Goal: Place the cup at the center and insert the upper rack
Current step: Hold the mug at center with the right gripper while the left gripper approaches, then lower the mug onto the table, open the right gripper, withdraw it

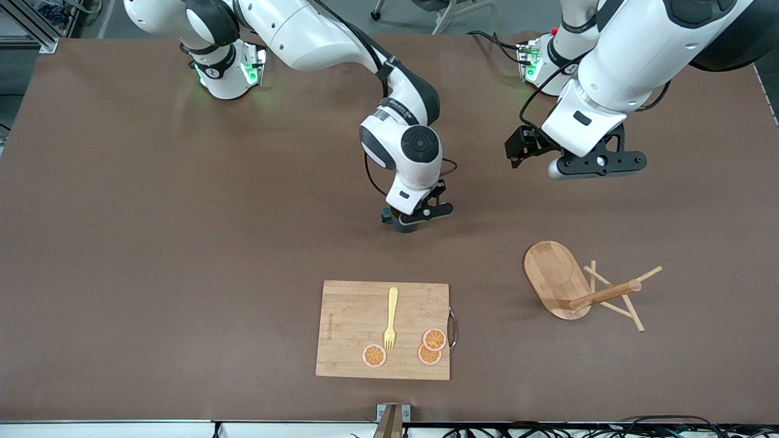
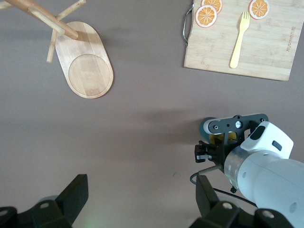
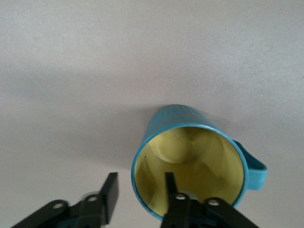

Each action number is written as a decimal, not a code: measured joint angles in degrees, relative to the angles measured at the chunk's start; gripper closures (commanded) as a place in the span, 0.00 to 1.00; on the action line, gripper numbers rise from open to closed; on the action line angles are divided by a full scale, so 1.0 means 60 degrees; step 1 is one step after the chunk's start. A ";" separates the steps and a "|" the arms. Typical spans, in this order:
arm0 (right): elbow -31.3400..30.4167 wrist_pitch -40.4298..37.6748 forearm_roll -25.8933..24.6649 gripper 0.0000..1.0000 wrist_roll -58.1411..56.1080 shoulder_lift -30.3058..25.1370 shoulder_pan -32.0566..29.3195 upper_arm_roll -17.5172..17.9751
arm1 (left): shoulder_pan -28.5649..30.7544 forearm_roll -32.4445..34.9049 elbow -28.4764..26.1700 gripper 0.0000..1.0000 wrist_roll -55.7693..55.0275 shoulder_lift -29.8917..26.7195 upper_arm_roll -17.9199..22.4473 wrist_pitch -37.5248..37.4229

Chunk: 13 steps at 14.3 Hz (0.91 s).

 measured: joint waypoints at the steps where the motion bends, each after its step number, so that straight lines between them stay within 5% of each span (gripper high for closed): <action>1: 0.0005 0.0001 0.0000 0.00 0.0030 0.0000 0.0001 -0.0001 | -0.0015 -0.0014 0.0007 0.00 -0.0014 0.0000 0.0000 0.0000; 9: 0.0615 -0.0753 -0.0001 0.00 0.0695 -0.0457 -0.0163 -0.0227 | -0.0088 -0.0241 0.0020 0.00 -0.0034 0.0000 0.0000 0.0163; 13: 0.0842 -0.1544 -0.0011 0.00 0.0684 -0.1523 -0.1402 -0.0438 | -0.0140 -0.0611 0.0023 0.00 -0.0316 0.0000 0.0000 0.0811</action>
